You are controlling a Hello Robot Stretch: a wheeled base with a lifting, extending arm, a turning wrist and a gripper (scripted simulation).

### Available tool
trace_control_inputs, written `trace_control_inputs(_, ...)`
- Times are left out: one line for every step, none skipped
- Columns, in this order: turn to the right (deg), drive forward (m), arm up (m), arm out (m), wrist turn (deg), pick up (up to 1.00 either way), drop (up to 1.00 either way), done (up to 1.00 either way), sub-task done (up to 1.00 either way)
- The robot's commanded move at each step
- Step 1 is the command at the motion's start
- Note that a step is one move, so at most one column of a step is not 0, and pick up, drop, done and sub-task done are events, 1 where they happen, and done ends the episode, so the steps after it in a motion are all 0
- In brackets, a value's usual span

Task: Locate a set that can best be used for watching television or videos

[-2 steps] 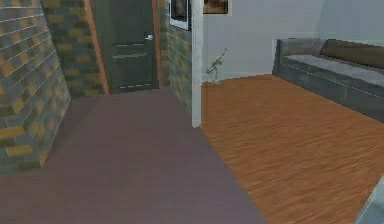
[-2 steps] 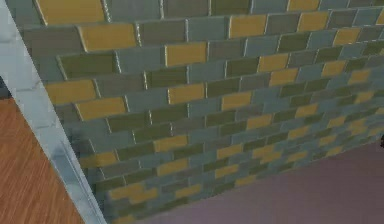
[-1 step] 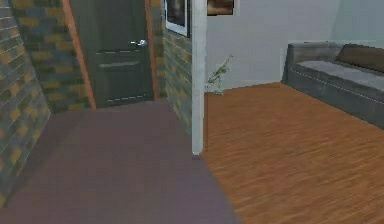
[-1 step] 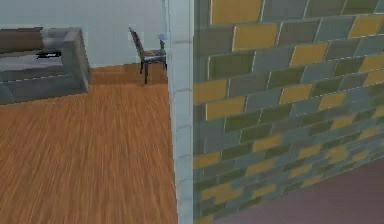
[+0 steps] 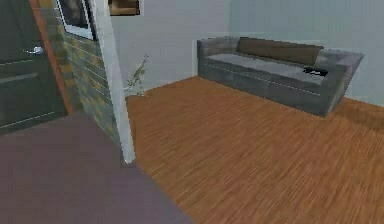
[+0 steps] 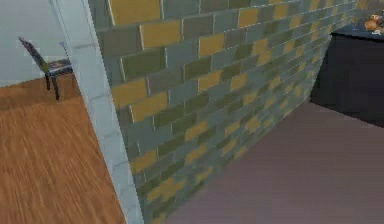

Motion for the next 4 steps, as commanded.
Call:
trace_control_inputs(3.0,0.0,0.0,0.0,0.0,0.0,0.0,0.0,0.0)
trace_control_inputs(0.0,0.45,0.0,0.0,0.0,0.0,0.0,0.0,0.0)
trace_control_inputs(39.0,0.0,0.0,0.0,0.0,0.0,0.0,0.0,0.0)
trace_control_inputs(0.0,0.65,0.0,0.0,0.0,0.0,0.0,0.0,0.0)
